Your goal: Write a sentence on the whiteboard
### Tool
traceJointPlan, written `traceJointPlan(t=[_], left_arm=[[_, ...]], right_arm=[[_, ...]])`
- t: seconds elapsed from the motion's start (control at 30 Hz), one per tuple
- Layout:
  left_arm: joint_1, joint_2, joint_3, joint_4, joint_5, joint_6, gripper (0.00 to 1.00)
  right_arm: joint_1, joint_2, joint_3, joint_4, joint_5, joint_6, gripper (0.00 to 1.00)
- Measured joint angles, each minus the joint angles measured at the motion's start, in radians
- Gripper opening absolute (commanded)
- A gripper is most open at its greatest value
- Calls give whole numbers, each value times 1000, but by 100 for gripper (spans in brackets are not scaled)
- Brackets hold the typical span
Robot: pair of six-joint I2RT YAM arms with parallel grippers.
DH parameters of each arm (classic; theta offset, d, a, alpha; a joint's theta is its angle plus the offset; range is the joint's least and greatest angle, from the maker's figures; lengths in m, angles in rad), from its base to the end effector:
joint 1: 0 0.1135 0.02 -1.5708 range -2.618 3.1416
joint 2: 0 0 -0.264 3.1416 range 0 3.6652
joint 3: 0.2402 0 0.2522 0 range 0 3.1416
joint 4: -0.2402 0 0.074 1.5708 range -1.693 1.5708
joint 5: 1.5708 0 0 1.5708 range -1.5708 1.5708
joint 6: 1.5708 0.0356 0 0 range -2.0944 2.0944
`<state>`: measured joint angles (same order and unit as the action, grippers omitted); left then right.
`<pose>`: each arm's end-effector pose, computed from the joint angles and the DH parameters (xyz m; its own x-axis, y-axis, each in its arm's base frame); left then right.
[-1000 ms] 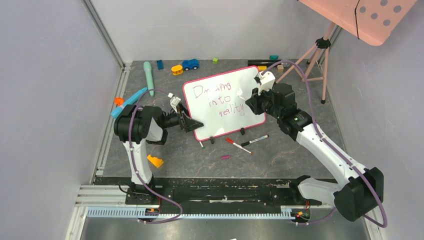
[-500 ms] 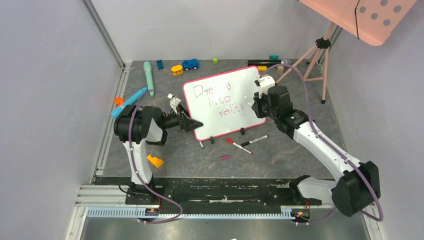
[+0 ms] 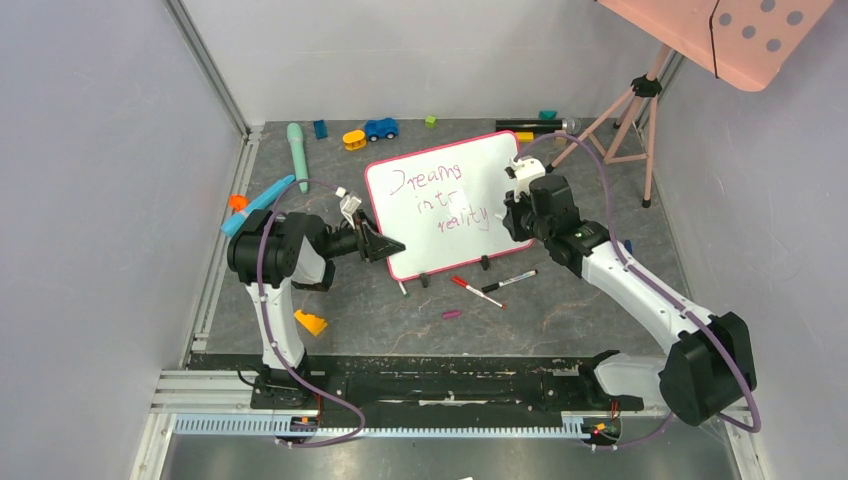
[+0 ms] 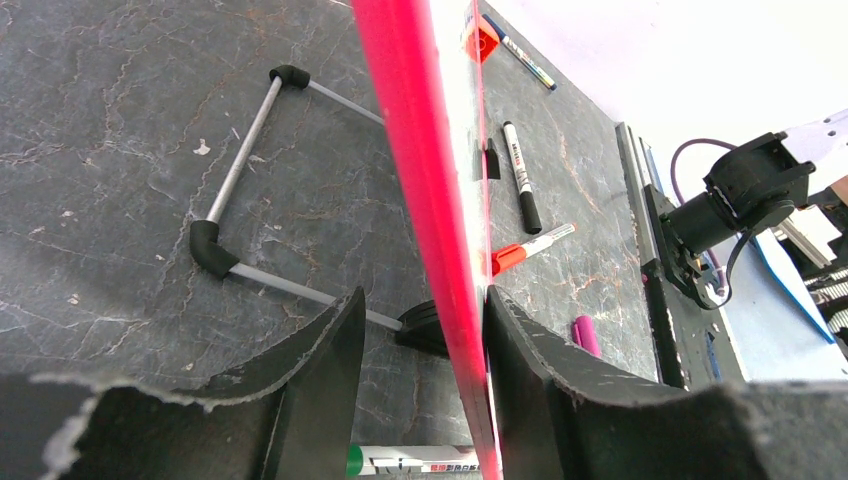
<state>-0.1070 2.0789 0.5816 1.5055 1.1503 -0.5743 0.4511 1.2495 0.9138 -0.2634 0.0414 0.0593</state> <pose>0.3095 -0.0659 0.1050 -0.5099 -0.1683 -0.8436 0.8031 0.2584 -0.5369 0.2510 0.1199 0.2782 -0.5306 -0.1912 -0.8258 -0.3740 0.9271 0.0256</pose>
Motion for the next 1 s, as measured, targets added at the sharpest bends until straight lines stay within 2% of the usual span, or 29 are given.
traceJointPlan(t=[0.2,0.23,0.27,1.0], left_arm=[[0,0,0,0,1,0,53],[0,0,0,0,1,0,53],[0,0,0,0,1,0,53],[0,0,0,1,3,0,55]], right_arm=[[0,18,0,15,-2,0,0],[0,23,0,19,-2,0,6],[0,29,0,22,-3,0,0],[1,74,0,31,10,1,0]])
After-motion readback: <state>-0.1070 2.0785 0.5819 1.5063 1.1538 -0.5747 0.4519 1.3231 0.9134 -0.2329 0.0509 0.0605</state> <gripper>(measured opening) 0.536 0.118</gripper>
